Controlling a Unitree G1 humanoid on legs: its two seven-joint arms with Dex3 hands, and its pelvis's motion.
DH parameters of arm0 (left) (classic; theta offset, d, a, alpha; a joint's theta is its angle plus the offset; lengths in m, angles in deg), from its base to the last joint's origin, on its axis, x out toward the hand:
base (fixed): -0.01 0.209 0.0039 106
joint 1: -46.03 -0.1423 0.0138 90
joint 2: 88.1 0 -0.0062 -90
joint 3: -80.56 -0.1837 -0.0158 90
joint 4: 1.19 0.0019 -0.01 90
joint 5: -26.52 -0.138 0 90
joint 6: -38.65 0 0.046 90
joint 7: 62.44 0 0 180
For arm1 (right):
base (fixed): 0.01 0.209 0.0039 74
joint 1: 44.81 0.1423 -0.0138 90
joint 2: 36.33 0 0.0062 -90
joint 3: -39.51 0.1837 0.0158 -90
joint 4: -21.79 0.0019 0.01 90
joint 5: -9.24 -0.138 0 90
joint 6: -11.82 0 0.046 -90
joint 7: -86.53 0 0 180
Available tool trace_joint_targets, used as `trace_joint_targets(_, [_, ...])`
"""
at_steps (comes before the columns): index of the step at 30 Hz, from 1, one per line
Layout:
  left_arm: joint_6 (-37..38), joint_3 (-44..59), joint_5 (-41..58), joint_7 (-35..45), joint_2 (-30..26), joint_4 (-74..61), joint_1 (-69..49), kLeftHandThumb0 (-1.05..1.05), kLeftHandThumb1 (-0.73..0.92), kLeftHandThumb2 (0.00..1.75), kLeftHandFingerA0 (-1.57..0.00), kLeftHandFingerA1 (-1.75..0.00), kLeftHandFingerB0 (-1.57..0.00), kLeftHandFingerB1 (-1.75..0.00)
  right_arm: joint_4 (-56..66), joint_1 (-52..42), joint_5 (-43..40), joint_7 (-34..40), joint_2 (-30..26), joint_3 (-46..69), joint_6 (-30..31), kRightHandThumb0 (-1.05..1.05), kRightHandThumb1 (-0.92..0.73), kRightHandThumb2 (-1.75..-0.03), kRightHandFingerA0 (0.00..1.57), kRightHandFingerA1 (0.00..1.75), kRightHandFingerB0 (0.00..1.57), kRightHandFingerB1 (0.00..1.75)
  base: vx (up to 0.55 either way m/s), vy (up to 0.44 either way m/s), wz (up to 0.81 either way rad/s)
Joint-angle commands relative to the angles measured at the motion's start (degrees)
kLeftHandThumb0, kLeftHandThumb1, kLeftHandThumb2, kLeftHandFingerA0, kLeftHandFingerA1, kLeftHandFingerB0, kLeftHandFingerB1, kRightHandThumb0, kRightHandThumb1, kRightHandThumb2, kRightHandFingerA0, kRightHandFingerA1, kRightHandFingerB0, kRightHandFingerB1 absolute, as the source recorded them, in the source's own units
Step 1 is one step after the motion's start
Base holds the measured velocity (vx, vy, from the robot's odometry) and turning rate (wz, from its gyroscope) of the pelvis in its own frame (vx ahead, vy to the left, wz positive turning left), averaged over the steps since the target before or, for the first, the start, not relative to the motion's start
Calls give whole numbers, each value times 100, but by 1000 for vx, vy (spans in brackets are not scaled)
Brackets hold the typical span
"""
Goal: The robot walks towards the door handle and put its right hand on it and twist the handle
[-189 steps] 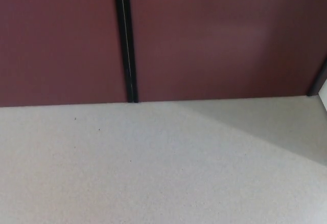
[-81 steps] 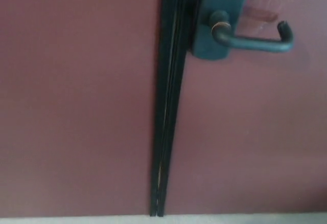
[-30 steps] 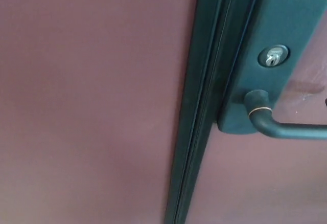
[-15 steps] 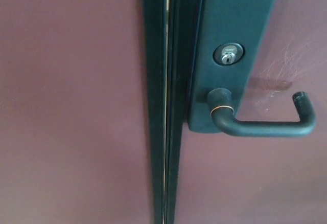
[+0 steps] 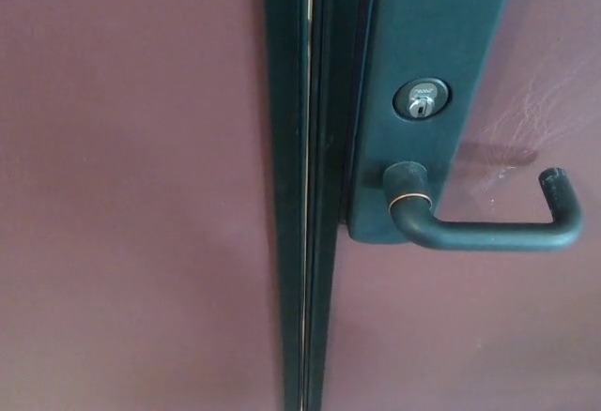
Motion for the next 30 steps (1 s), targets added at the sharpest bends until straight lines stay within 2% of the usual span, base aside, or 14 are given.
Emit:
trace_joint_targets(1, [54,83,49,135,-41,-34,50,-30,56,57,-62,-56,-57,-44,987,-508,-718,-953,-158,427,-777,-30,-57,-57,58,46,44,38,0,0,0])
trace_joint_targets(5, [82,93,38,152,-64,-54,51,-29,56,57,-61,-55,-57,-44,2736,-1387,-988,-1401,-230,552,-679,-41,-45,-73,53,55,37,47,0,0,0])
trace_joint_targets(7, [52,128,68,137,-47,-47,59,-29,55,57,-61,-55,-57,-44,3843,-1912,-1104,-1488,-277,613,-550,-36,-56,-57,58,45,42,37,0,0,0])
trace_joint_targets(8, [40,137,75,147,-57,-51,67,-30,55,57,-61,-55,-57,-44,4439,-2207,-1143,-1516,-305,639,-472,-45,-45,-74,52,55,36,47,0,0,0])
trace_joint_targets(9, [26,136,72,156,-68,-53,91,-30,55,57,-61,-55,-57,-44,4777,-2360,-1190,-1539,-327,675,-423,-38,-56,-57,58,44,41,37,0,0,0])
trace_joint_targets(12, [27,180,109,153,-74,-69,113,-29,54,56,-60,-54,-56,-43,5707,-2757,-1528,-1745,-449,917,-312,-49,-46,-75,49,54,34,46,0,0,0])
trace_joint_targets(14, [11,203,129,157,-70,-77,125,-30,53,56,-60,-53,-56,-43,6483,-2986,-1808,-1744,-444,1087,-62,-40,-57,-57,55,43,37,35,0,0,0])
trace_joint_targets(15, [5,208,127,147,-68,-73,130,-30,52,56,-60,-53,-56,-43,6796,-3060,-1931,-1743,-452,1173,27,-49,-45,-75,49,54,32,46,0,0,0])
trace_joint_targets(18, [-44,201,94,107,-68,-35,161,-30,52,56,-60,-53,-56,-43,7361,-3158,-2244,-1768,-480,1367,117,-51,-46,-75,49,54,31,46,0,0,0])
trace_joint_targets(19, [-27,177,60,92,-86,-37,155,-30,52,56,-60,-53,-56,-43,7840,-3257,-2460,-1744,-488,1470,172,-45,-56,-56,54,43,36,35,0,0,0])
trace_joint_targets(21, [-8,164,42,102,-100,-54,144,-30,52,56,-60,-53,-56,-43,8282,-3361,-2664,-1752,-495,1575,213,-45,-55,-56,54,43,36,35,0,0,0])
trace_joint_targets(22, [-13,149,23,117,-116,-46,149,-30,52,56,-60,-52,-56,-43,8589,-3438,-2797,-1760,-506,1614,217,-53,-46,-77,48,57,30,49,0,0,0])
trace_joint_targets(28, [-11,134,-8,102,-160,-29,152,-30,51,55,-58,-52,-56,-43,9712,-3564,-3518,-2037,-816,1881,277,-53,-45,-81,47,82,31,68,0,0,0])
trace_joint_targets(30, [-2,155,15,106,-167,-38,138,-30,51,55,-58,-52,-56,-43,9968,-3577,-3687,-2125,-959,1980,318,-51,-56,-57,44,92,28,72,0,0,0])
